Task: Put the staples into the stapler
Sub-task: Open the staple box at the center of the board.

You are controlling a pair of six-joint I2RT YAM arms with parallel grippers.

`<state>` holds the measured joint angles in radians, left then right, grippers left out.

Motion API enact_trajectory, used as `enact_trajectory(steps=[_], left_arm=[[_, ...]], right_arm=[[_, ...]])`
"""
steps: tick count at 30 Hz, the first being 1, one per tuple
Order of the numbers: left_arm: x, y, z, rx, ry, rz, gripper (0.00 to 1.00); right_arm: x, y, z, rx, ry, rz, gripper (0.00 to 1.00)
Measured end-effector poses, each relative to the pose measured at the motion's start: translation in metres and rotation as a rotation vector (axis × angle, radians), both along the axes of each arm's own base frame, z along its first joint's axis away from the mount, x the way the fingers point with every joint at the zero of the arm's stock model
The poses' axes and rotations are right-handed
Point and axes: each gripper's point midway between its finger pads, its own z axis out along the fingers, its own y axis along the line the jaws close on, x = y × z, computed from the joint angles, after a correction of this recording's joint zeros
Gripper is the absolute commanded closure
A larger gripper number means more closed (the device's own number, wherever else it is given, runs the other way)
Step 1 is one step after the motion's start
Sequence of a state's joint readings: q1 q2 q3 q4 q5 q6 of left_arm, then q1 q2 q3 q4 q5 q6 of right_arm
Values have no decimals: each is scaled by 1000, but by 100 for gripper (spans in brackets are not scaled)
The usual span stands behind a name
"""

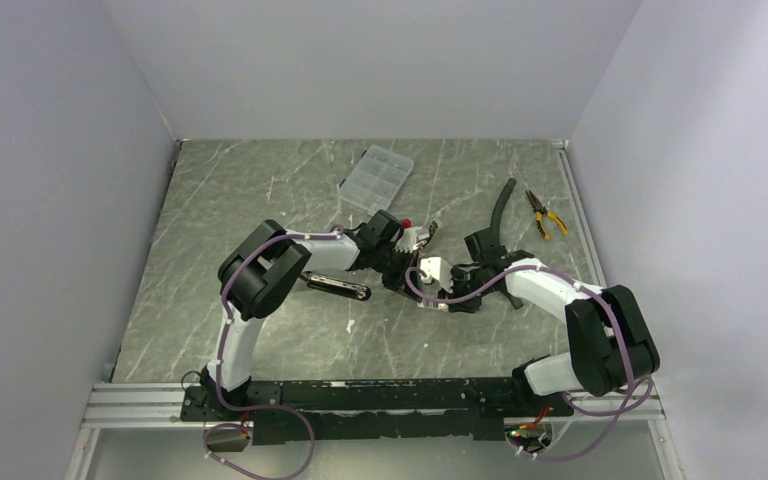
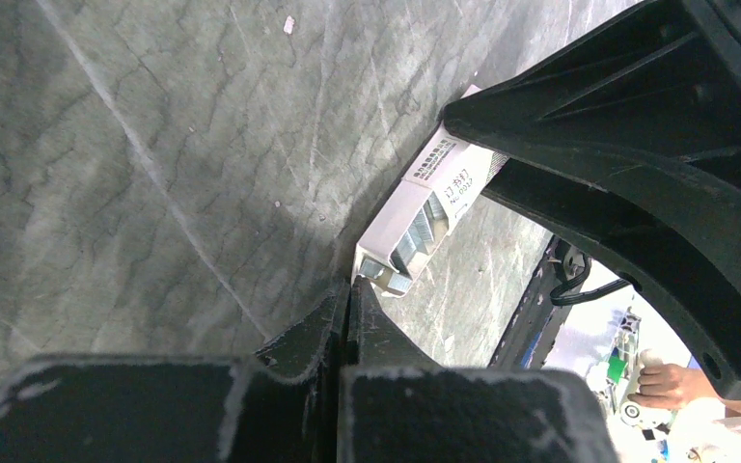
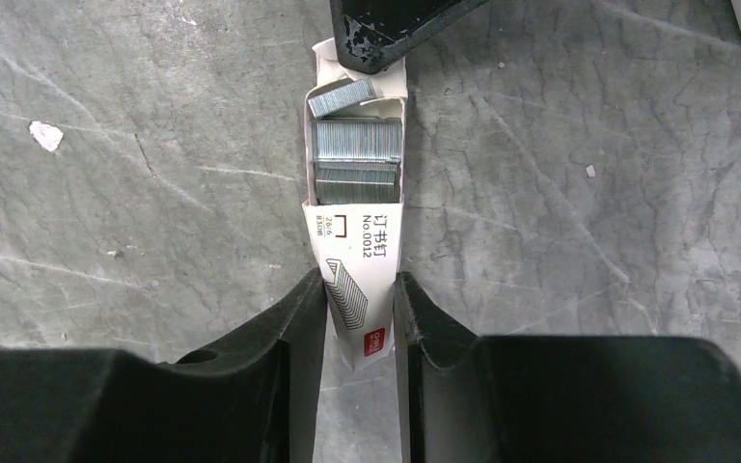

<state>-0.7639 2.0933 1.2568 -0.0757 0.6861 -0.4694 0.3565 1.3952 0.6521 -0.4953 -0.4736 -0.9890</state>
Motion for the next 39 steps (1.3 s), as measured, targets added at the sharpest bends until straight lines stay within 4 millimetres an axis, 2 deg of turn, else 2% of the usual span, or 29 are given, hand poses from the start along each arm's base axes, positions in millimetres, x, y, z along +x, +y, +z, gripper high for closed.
enact_trajectory(steps=[9,17,30,36,39], left_arm=[[0,0,0,1,1,4,97],[1,-1,0,-2,-2,7,97],[1,-1,-1,2,-3,14,97],[2,0,-1,8,1,17,97],[2,1,-1,9,3,19,97]], right_arm=[[0,-2,0,15,-10,8,86],[-1,-4,0,24,-5,10,80],[-2,-9,-1,0,-8,28,65],[-2,-25,-1,-61,-6,-7,60],[-3,-31,-1,-84,-6,-18,54]])
